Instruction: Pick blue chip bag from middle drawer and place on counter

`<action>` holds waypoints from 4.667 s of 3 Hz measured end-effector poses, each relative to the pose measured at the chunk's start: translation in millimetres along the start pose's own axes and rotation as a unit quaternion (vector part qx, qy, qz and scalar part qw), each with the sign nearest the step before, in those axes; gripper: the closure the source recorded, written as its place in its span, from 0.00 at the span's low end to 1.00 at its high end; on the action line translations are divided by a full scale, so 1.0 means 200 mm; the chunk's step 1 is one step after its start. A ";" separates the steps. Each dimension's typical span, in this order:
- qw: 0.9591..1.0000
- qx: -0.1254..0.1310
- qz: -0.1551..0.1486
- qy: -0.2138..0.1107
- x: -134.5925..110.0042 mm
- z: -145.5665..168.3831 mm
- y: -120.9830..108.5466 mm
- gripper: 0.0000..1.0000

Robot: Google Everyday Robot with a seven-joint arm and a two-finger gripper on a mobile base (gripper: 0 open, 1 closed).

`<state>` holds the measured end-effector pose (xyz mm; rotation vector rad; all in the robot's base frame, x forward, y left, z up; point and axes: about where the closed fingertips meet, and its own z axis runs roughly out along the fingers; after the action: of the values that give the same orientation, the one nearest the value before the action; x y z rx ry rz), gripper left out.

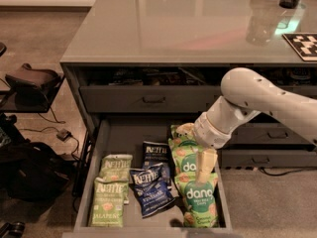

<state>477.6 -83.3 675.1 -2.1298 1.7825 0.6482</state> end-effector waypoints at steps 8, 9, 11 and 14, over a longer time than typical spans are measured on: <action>0.998 -0.014 0.045 -0.041 0.21 0.98 -0.31 0.00; 0.998 -0.038 0.031 -0.048 0.13 1.11 -0.32 0.00; 0.996 -0.040 0.054 -0.051 0.14 1.28 -0.46 0.00; 0.994 -0.067 0.081 -0.040 0.22 1.46 -0.46 0.00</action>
Offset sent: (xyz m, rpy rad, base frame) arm -0.0124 0.0148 -0.0453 -0.0267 0.0748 0.0951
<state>529.4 41.0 396.5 -2.0242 1.9314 0.9045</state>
